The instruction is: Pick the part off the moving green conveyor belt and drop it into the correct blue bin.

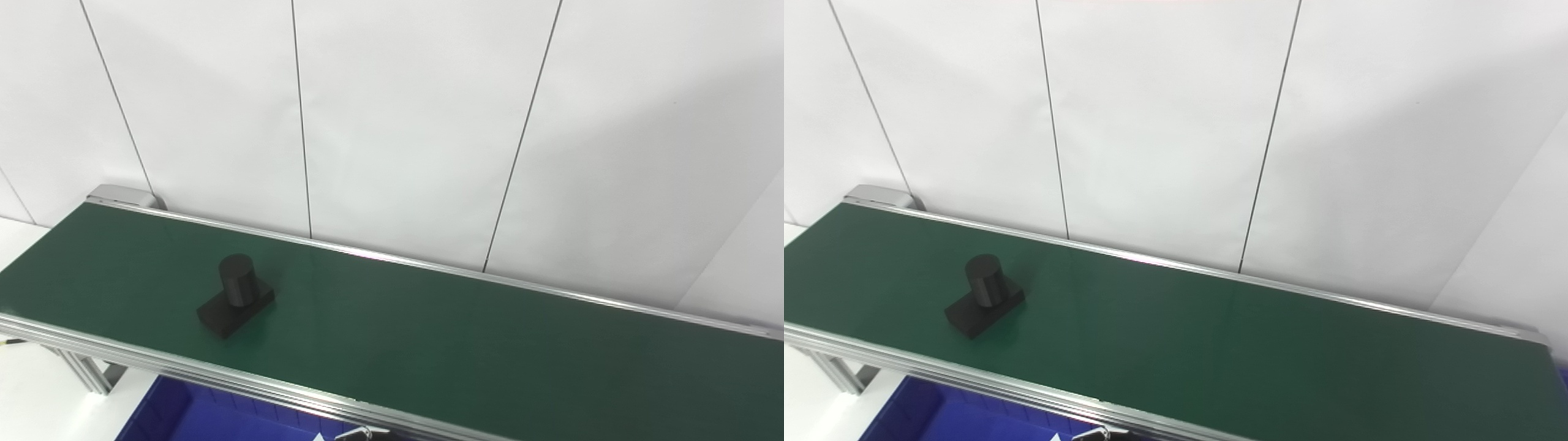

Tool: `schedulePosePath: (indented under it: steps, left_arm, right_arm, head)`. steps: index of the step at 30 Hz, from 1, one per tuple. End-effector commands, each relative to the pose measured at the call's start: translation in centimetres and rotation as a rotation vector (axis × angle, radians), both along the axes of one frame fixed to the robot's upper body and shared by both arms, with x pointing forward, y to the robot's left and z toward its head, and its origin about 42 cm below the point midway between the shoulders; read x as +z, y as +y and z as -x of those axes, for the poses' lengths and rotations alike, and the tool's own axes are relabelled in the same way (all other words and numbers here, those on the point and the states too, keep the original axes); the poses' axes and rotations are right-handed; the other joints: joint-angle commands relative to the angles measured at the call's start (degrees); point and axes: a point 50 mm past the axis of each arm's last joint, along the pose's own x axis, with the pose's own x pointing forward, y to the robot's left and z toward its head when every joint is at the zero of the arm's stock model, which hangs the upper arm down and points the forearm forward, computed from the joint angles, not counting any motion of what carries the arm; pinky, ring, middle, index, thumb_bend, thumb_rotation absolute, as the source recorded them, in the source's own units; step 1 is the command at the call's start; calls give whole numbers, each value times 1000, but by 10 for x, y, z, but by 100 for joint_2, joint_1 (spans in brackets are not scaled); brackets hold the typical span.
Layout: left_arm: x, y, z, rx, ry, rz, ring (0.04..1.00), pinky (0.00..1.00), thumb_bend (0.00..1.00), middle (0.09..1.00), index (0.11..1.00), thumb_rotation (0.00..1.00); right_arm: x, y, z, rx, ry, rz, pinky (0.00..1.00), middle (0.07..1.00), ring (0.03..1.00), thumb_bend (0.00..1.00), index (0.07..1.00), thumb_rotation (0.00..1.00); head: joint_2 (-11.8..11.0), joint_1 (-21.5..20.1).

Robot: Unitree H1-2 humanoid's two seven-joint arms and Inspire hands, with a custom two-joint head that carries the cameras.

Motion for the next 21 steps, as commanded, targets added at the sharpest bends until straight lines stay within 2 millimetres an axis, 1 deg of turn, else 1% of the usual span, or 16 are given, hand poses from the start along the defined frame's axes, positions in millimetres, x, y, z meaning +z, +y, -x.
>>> schedulePosePath:
  steps: [1,3,6,8,10,12,15,18,21]
  left_arm:
    - [9,0,-8,-2,-65,24,700,629,966,733,710,115]
    - [9,0,-8,-3,-59,38,705,636,968,733,709,107]
    - [8,-2,-8,-8,-58,41,711,645,969,734,708,114]
    - [8,-3,-9,-11,-54,45,718,652,967,738,710,118]
    - [7,-5,-10,-13,-52,51,720,651,969,742,708,119]
    - [7,-7,-10,-15,-51,56,720,652,968,743,706,112]
    - [7,-9,-11,-19,-48,64,723,662,970,743,704,111]
    - [7,-11,-12,-28,-48,64,726,670,968,745,705,121]
    - [7,-13,-13,-38,-53,55,723,667,972,740,704,135]
  right_arm:
    - [20,4,-4,7,-115,-40,670,746,706,964,789,167]
    - [29,7,-7,9,-150,-57,688,744,704,970,788,177]
    - [45,8,-16,31,-215,-84,710,743,706,964,796,198]
    - [54,8,-21,36,-256,-80,710,738,706,975,795,221]
    - [66,7,-29,32,-310,-75,671,718,680,996,769,248]
    - [77,6,-37,47,-351,-95,671,729,682,1000,771,243]
    - [90,4,-48,85,-392,-115,681,754,709,1000,783,267]
    - [104,4,-65,112,-457,-99,685,758,720,1000,789,301]
    - [116,5,-83,133,-489,-92,656,758,710,995,793,345]
  head:
    - [4,-3]
    - [17,-15]
    - [18,-28]
    - [14,-21]
    - [12,-4]
    - [16,15]
    - [8,39]
    - [-5,67]
    - [-9,72]
